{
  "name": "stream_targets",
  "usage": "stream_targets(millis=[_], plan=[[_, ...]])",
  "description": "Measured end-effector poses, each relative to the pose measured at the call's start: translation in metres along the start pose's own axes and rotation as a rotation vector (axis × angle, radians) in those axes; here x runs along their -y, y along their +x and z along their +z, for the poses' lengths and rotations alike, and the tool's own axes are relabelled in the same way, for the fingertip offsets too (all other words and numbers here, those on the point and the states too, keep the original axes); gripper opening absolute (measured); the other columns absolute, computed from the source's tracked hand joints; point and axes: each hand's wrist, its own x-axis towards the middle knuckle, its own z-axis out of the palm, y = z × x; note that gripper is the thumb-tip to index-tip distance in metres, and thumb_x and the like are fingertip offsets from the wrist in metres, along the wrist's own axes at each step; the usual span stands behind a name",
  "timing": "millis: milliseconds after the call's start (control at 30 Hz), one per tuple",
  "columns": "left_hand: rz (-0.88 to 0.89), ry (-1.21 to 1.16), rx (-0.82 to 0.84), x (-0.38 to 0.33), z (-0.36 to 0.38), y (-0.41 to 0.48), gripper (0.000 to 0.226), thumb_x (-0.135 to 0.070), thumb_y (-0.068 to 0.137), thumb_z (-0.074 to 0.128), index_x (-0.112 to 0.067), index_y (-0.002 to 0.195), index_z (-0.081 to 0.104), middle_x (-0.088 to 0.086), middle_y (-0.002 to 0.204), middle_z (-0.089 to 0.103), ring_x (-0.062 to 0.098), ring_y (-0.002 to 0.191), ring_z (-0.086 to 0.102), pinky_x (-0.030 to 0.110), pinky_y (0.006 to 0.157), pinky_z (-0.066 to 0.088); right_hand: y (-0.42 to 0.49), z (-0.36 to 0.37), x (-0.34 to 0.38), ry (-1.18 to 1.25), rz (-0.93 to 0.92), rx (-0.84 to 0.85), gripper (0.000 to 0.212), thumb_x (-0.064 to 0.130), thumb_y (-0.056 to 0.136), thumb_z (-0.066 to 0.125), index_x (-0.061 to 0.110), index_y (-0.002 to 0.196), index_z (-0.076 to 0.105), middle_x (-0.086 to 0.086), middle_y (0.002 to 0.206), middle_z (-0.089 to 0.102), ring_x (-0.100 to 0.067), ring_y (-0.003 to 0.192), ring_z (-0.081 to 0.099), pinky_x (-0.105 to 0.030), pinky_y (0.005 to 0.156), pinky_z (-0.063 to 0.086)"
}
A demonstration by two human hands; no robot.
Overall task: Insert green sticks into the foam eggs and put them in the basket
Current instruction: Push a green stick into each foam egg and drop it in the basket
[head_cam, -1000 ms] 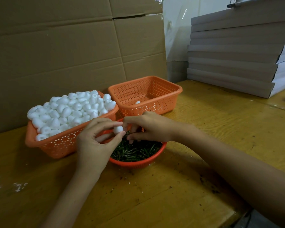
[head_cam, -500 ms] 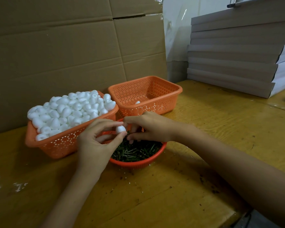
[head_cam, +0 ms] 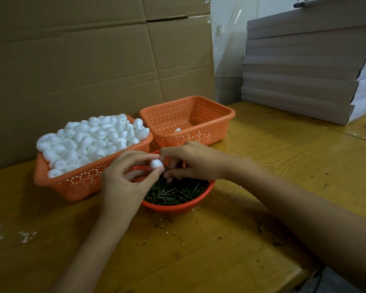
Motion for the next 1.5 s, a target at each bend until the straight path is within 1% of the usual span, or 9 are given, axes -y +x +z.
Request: stream_targets(millis=[167, 367, 600, 800, 933, 1100, 1300, 1400, 1500], plan=[[0.013, 0.013, 0.004, -0.0002, -0.0005, -0.0005, 0.026, 0.000, 0.082, 0.087, -0.016, 0.102, 0.080, 0.002, 0.105, 0.074, 0.015, 0.100, 0.073, 0.016, 0.078, 0.058, 0.0002, -0.0004, 0.0011, -0.008, 0.008, 0.009, 0.019, 0.023, 0.102, 0.068, 0.013, 0.117, 0.061, 0.011, 0.093, 0.080, -0.002, 0.088, 0.073, -0.012, 0.073, 0.046], [-0.001, 0.001, 0.001, -0.0007, 0.0004, -0.0002, 0.027, 0.002, 0.082, 0.087, -0.017, 0.100, 0.080, 0.002, 0.103, 0.074, 0.015, 0.093, 0.072, 0.018, 0.075, 0.058, -0.0006, -0.0009, 0.0029, -0.025, 0.014, 0.005, 0.020, 0.023, 0.101, 0.069, 0.014, 0.116, 0.061, 0.012, 0.092, 0.080, -0.004, 0.087, 0.073, -0.021, 0.074, 0.049], [-0.021, -0.031, -0.007, 0.0012, 0.0001, -0.0002, 0.026, 0.002, 0.083, 0.086, -0.015, 0.102, 0.080, 0.003, 0.103, 0.076, 0.016, 0.096, 0.074, 0.019, 0.081, 0.059, -0.0011, -0.0024, 0.0055, -0.016, 0.019, 0.015, 0.020, 0.021, 0.101, 0.069, 0.012, 0.116, 0.061, 0.009, 0.091, 0.080, -0.007, 0.086, 0.074, -0.029, 0.077, 0.053], [-0.011, -0.024, -0.004, 0.0035, -0.0006, -0.0002, 0.028, 0.002, 0.084, 0.085, -0.018, 0.102, 0.080, 0.001, 0.102, 0.078, 0.016, 0.099, 0.075, 0.018, 0.082, 0.059, -0.0009, -0.0022, 0.0054, -0.025, 0.037, 0.020, 0.020, 0.024, 0.101, 0.069, 0.013, 0.117, 0.061, 0.011, 0.092, 0.080, -0.004, 0.085, 0.072, -0.028, 0.079, 0.054], [-0.015, -0.041, -0.010, 0.0042, -0.0003, -0.0005, 0.030, 0.003, 0.084, 0.084, -0.021, 0.101, 0.080, 0.000, 0.102, 0.078, 0.016, 0.100, 0.076, 0.018, 0.083, 0.058, -0.0014, -0.0019, 0.0051, -0.034, 0.036, 0.012, 0.020, 0.025, 0.101, 0.069, 0.013, 0.115, 0.061, 0.012, 0.091, 0.080, -0.002, 0.085, 0.071, -0.015, 0.074, 0.047], [-0.058, -0.085, -0.030, 0.0027, 0.0012, -0.0004, 0.033, 0.001, 0.081, 0.088, -0.026, 0.099, 0.079, -0.004, 0.100, 0.080, 0.014, 0.100, 0.077, 0.017, 0.082, 0.059, -0.0017, -0.0029, 0.0069, -0.034, 0.025, 0.018, 0.019, 0.024, 0.101, 0.068, 0.013, 0.115, 0.062, 0.011, 0.092, 0.080, -0.004, 0.084, 0.072, -0.020, 0.075, 0.049], [-0.091, -0.129, -0.034, 0.0035, 0.0018, -0.0006, 0.030, 0.005, 0.081, 0.086, -0.015, 0.103, 0.079, -0.002, 0.100, 0.081, 0.014, 0.097, 0.079, 0.020, 0.084, 0.061, -0.0028, -0.0044, 0.0082, -0.006, 0.039, 0.033, 0.014, 0.020, 0.101, 0.069, 0.010, 0.109, 0.065, 0.008, 0.093, 0.080, -0.009, 0.088, 0.075, -0.033, 0.085, 0.054], [-0.094, -0.125, -0.031, 0.0032, 0.0011, -0.0015, 0.032, 0.008, 0.082, 0.084, -0.013, 0.106, 0.078, -0.004, 0.101, 0.082, 0.014, 0.097, 0.079, 0.023, 0.086, 0.062, -0.0027, -0.0048, 0.0084, -0.004, 0.038, 0.034, 0.012, 0.020, 0.101, 0.069, 0.009, 0.107, 0.067, 0.008, 0.094, 0.080, -0.006, 0.084, 0.074, -0.029, 0.084, 0.054], [-0.087, -0.128, -0.030, 0.0027, -0.0004, -0.0022, 0.036, 0.010, 0.083, 0.083, -0.019, 0.105, 0.077, -0.006, 0.103, 0.082, 0.013, 0.099, 0.079, 0.023, 0.087, 0.062, -0.0026, -0.0047, 0.0080, 0.023, 0.042, 0.022, 0.012, 0.020, 0.101, 0.068, 0.009, 0.107, 0.069, 0.007, 0.093, 0.080, -0.006, 0.074, 0.073, -0.026, 0.079, 0.055]])
